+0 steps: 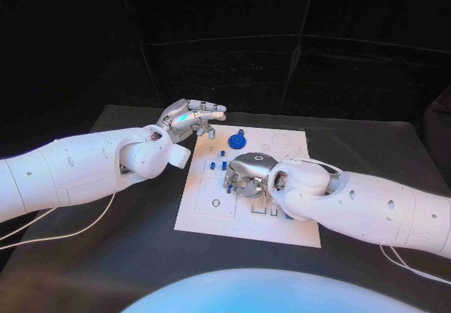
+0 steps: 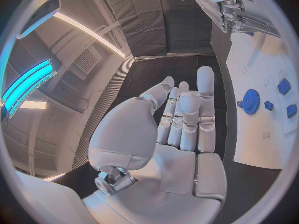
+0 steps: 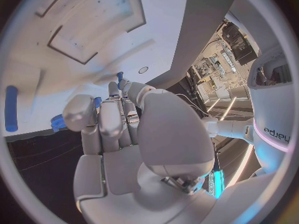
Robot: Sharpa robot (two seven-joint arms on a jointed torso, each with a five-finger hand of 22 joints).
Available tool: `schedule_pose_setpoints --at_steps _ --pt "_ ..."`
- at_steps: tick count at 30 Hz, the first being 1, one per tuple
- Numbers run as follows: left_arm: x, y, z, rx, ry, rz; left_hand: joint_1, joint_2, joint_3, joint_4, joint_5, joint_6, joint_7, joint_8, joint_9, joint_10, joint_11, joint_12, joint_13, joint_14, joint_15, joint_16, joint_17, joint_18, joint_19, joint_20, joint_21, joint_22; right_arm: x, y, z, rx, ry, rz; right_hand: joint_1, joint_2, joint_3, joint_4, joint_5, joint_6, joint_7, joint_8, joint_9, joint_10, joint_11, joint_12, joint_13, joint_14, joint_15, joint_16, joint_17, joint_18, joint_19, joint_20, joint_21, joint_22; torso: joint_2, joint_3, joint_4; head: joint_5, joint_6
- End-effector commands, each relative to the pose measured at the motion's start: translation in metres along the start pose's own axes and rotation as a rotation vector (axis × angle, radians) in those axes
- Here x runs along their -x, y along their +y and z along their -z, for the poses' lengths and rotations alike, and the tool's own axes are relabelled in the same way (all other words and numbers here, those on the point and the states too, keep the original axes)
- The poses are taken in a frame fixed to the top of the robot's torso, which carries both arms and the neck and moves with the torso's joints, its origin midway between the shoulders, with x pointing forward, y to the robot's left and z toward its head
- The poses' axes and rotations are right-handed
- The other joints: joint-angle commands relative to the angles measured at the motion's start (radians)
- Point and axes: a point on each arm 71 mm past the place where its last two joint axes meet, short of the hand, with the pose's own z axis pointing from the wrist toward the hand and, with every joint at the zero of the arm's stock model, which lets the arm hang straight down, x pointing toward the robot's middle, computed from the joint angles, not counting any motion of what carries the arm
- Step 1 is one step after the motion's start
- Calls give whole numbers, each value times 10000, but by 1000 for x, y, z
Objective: Assemble the parts on the task board
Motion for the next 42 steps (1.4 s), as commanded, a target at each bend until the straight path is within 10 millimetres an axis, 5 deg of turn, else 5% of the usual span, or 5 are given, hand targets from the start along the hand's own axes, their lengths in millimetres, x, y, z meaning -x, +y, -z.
schedule_pose_setpoints --at_steps 1,17,22,29,42 --pt "-2 -1 0 -38 133 99 -10 33 -33 -12 -5 -92 3 -18 -17 -67 -14 45 9 -61 -3 -12 -2 126 -30 25 -49 -9 -1 0 -1 -96 22 283 -120 -11 -8 -75 71 3 57 3 -3 -11 24 -44 -4 246 0 18 -3 -133 71 22 71 14 -6 -13 1 33 -17" --pt "-2 -1 0 3 168 115 2 31 -31 -20 -5 -102 4 -16 -16 -80 -12 55 11 -65 -2 -9 -6 127 -29 27 -54 -12 -7 4 -5 48 296 353 -171 -48 -26 -158 114 0 54 9 -1 -10 20 -51 -1 244 -3 25 -23 -128 62 25 70 4 -6 -15 -30 111 -81" --pt "-1 -1 0 11 166 115 2 31 -31 -20 -5 -102 4 -16 -16 -80 -12 55 11 -65 -2 -9 -6 127 -29 27 -54 -12 -5 3 -5 -9 28 225 -900 -518 -529 -34 324 -858 284 -67 -81 -805 267 -460 -45 150 204 -128 -297 -74 -157 156 -185 -415 -15 -25 -39 110 -80" --pt "0 -1 0 31 148 108 10 29 -31 -27 -5 -115 9 -13 -15 -98 -7 67 14 -65 2 1 2 127 -27 30 -59 -16 3 -1 0 -179 -1157 -73 -1260 -726 -1181 -23 749 -1504 367 -27 -44 -1451 397 -459 -16 44 297 -413 -747 -14 -260 317 -381 -698 -20 -10 -50 78 -56" --pt "0 -1 1 77 181 125 -7 22 -47 -18 -5 -144 24 -10 -14 -138 8 87 18 -76 12 2 -19 127 -23 39 -70 -23 24 -37 48 -1213 -2026 -868 -1197 -578 -1440 -104 1047 -1360 340 37 -7 -1358 372 -234 1 49 289 -436 -878 -10 -218 336 -392 -708 -50 -43 -87 -112 65"
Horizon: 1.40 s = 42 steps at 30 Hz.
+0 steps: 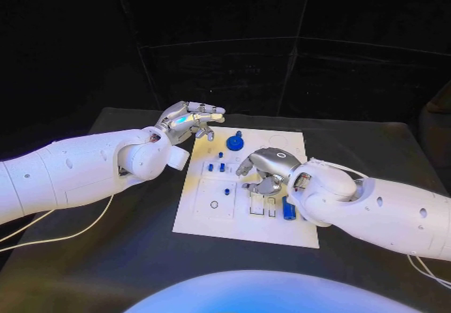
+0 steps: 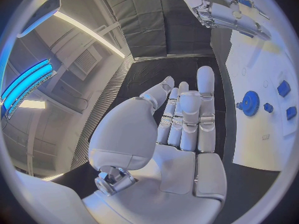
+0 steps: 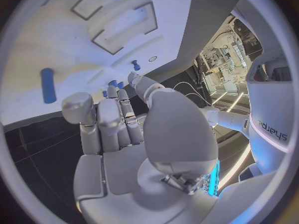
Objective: Assemble the parts on the task board
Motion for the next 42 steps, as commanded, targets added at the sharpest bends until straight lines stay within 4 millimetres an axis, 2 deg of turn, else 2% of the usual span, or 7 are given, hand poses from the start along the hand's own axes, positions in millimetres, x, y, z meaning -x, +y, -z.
schedule_pose_setpoints --at_steps 1,5,10,14,16,26,42 --pt "-1 -1 0 -26 142 100 -7 22 -47 -18 -5 -73 24 -10 -14 -67 8 24 11 -76 12 2 -5 127 -23 39 -46 -13 17 -17 8 -703 -312 -376 -26 91 -112 -3 43 91 -50 25 12 72 -66 92 9 67 43 -9 -5 -7 15 26 -51 6 -28 -28 -27 -110 76" --pt "-2 -1 0 -9 181 119 -9 19 -50 -17 -5 -77 26 -9 -14 -72 9 27 12 -77 14 3 -5 127 -22 40 -48 -14 28 -38 15 -1002 -96 -73 -47 55 -226 -10 40 70 -108 6 4 71 -104 123 1 53 20 -55 -95 10 -9 7 -101 -80 -43 -45 -98 -167 116" --pt "-3 -1 0 -10 236 141 -13 11 -57 -17 -6 -84 28 -7 -13 -81 12 35 13 -79 16 4 -10 127 -21 42 -51 -16 33 -56 20 -1283 196 293 -58 -47 -654 -30 258 22 -171 -12 -4 -218 -121 24 -17 18 9 -178 -312 31 -72 1 -237 -283 -32 -38 -67 -236 186" --pt "-3 -1 0 -8 244 144 -13 11 -57 -17 -6 -84 28 -7 -13 -81 12 35 13 -79 16 4 -10 127 -21 42 -51 -16 33 -61 19 -1346 398 467 77 54 -808 -78 237 46 -254 1 1 -251 -152 38 -9 35 -3 -173 -338 30 -53 -9 -244 -280 -24 -17 -41 -263 205" --pt "-3 -1 0 -7 247 145 -13 11 -57 -17 -6 -84 28 -7 -13 -81 12 35 13 -79 16 4 -10 127 -21 42 -51 -16 32 -62 18 -1378 553 540 118 81 -832 -96 229 47 -275 0 1 -248 -159 46 -8 41 -4 -165 -336 30 -46 -12 -244 -277 -22 -30 -25 -270 210" --pt "-2 -1 -1 -5 208 127 -13 11 -57 -17 -6 -84 28 -7 -13 -81 12 35 13 -79 16 4 -10 127 -21 42 -51 -16 24 -62 14 -1351 1690 804 258 270 -979 -146 182 153 -340 32 14 186 -249 279 5 96 -67 -75 -298 18 21 -63 -226 -231 -17 -43 -68 -216 155" --pt "-1 0 -1 6 202 119 -25 11 -66 -9 -6 -88 30 1 -10 -90 15 52 18 -79 21 14 -4 127 -19 47 -56 -20 27 -63 11 -1337 1167 877 826 1122 -9 -307 -819 1241 -424 392 142 1765 -534 629 62 255 -336 478 293 -124 419 -294 291 614 -18 -29 -63 -223 98"
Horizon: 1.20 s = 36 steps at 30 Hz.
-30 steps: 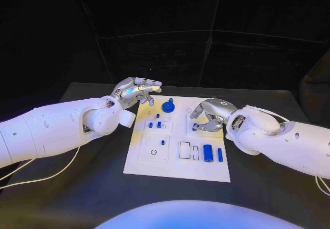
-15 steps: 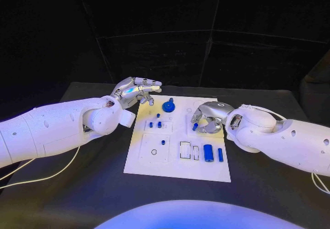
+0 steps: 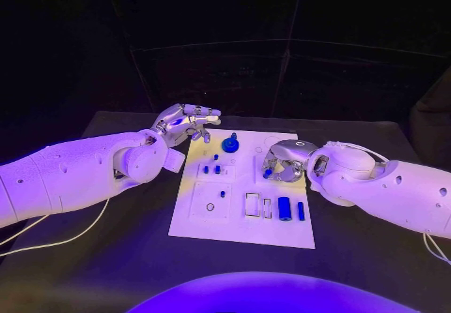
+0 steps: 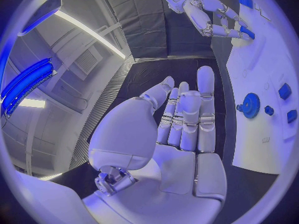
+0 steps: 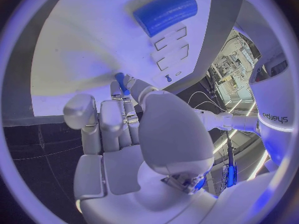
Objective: Assemble the parts on the task board
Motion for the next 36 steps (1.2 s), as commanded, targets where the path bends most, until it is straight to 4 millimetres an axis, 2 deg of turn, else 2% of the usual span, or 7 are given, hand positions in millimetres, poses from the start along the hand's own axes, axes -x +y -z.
schedule_pose_setpoints --at_steps 1,4,11,19,23,28,36 --pt "-1 -1 -1 -47 112 81 -24 11 -66 -9 -6 -54 -5 1 -10 -54 -21 52 10 -79 21 14 -6 127 -19 47 -41 -10 4 2 0 116 -541 43 95 286 266 -45 -283 313 -41 156 70 313 -64 57 18 256 -131 106 111 -135 129 -38 143 230 6 11 -1 -7 -4" --pt "-1 -1 -1 -36 122 85 -24 11 -66 -9 -6 -54 -5 1 -10 -54 -21 52 10 -79 21 14 -6 127 -19 47 -41 -10 9 0 1 -174 -1220 -123 8 461 496 10 -419 558 -124 245 113 626 -151 51 41 261 -192 190 173 -166 195 -111 259 406 7 0 -4 -31 -25" --pt "-1 -1 -1 -7 129 87 -24 11 -66 -9 -6 -54 -5 1 -10 -54 -21 52 10 -79 21 14 -6 127 -19 47 -41 -10 12 -6 4 -680 -1750 -535 -107 469 560 65 -424 601 -156 250 124 706 -177 0 36 255 -218 209 169 -174 211 -144 294 458 0 -1 3 -46 -32" --pt "-1 0 -1 37 137 91 -32 24 -70 2 -6 -59 -3 10 -8 -67 -20 70 15 -81 24 20 -9 127 -17 51 -46 -14 13 1 13 -485 -1641 -1113 -227 355 574 76 -418 613 -165 232 126 722 -185 -93 21 235 -229 191 107 -171 195 -166 288 440 -5 -1 -9 -30 -39" --pt "0 0 0 56 133 91 -32 24 -70 2 -6 -59 -3 10 -8 -67 -20 70 15 -81 24 20 -9 127 -17 51 -46 -14 14 13 21 -168 -1630 -1486 -343 297 560 124 -415 618 -173 214 126 747 -187 -151 16 231 -233 206 109 -170 186 -174 285 432 -5 -4 -16 -10 -48" --pt "0 0 -1 78 148 97 -32 24 -70 2 -6 -59 -3 10 -8 -67 -20 70 15 -81 24 20 -9 127 -17 51 -46 -14 16 37 24 495 -1604 -1785 -377 280 558 139 -409 609 -173 202 123 743 -184 -177 13 226 -233 197 84 -172 187 -176 292 443 -10 -12 -21 26 -67" --pt "-1 0 -1 45 125 81 -32 24 -70 2 -6 -59 -3 10 -8 -67 -20 70 15 -81 24 20 -9 127 -17 51 -46 -14 14 86 1 1835 -1296 -1690 -373 291 588 134 -391 591 -171 181 118 728 -183 -216 6 222 -233 196 74 -171 181 -179 289 436 -9 -29 48 92 -88"
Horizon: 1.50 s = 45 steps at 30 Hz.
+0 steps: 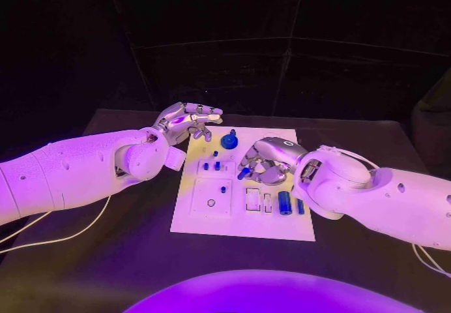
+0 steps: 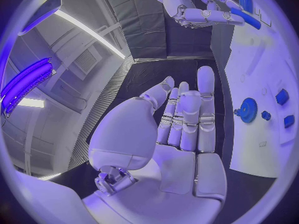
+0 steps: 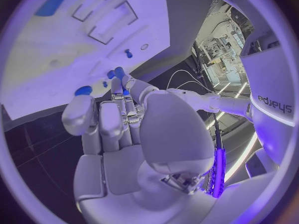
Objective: Assemble the parts on the task board
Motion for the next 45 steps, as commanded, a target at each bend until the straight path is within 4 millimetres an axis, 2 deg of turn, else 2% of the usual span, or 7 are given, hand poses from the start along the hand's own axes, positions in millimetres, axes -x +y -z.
schedule_pose_setpoints --at_steps 1,12,16,22,28,34,45 --pt "0 -1 -1 -72 65 58 -32 24 -70 2 -6 -59 -3 10 -8 -67 -19 31 17 -45 -12 20 -10 128 -17 51 -47 -17 -4 14 -11 585 178 54 -60 9 37 40 23 186 -72 39 116 34 -7 -54 -18 209 -79 43 -14 -170 -5 -27 24 -11 3 -7 45 32 -17" --pt "2 -2 -1 -89 -84 -11 -23 31 -71 0 -5 -75 -3 16 -7 -91 -19 49 22 -51 -10 24 -20 129 -14 55 -54 -22 -35 42 -40 1480 974 521 -47 28 104 12 55 135 -41 -13 102 -10 18 -144 -30 193 -65 19 -75 -159 -38 -27 -10 -73 6 6 -7 284 -63" --pt "2 -2 -2 -97 -92 -15 -23 31 -71 0 -5 -75 -3 16 -7 -91 -19 49 22 -51 -10 24 -20 129 -14 55 -54 -22 -44 47 -45 1614 1191 546 -46 30 116 5 62 124 -34 -24 99 -19 24 -163 -32 190 -61 17 -83 -158 -43 -25 -13 -79 11 13 3 356 -102" --pt "1 -1 -2 -103 -75 -13 -23 31 -71 0 -5 -75 -3 16 -7 -91 -19 49 22 -51 -10 24 -20 129 -14 55 -54 -22 -52 51 -49 1695 1427 806 -45 32 121 3 66 120 -31 -28 98 -23 27 -170 -33 188 -59 13 -92 -158 -46 -24 -15 -82 -3 6 22 345 -140" --pt "2 -1 -3 -93 -94 -22 -8 52 -63 1 -5 -76 -5 29 -3 -100 -20 73 28 -53 -10 31 -22 132 -11 57 -60 -26 -59 53 -49 1746 1696 963 -56 18 121 -3 70 109 -22 -40 95 -29 35 -188 -34 184 -53 7 -106 -158 -51 -21 -18 -87 13 30 -24 454 -155" --pt "2 -1 -3 -80 -87 -21 -8 52 -63 1 -5 -76 -5 29 -3 -100 -20 73 28 -53 -10 31 -22 132 -11 57 -60 -26 -64 51 -48 1690 1986 1093 -68 7 116 -3 76 107 -18 -44 94 -30 39 -196 -33 183 -50 9 -105 -158 -53 -19 -19 -88 7 15 -12 456 -177" --pt "2 -1 -3 -78 -77 -17 -8 52 -63 1 -5 -76 -5 29 -3 -100 -20 73 28 -53 -10 31 -22 132 -11 57 -60 -26 -66 46 -47 1410 2098 1430 -71 11 118 -1 82 109 -17 -45 94 -27 40 -199 -33 182 -48 8 -108 -160 -51 -18 -15 -80 12 19 -12 477 -189"
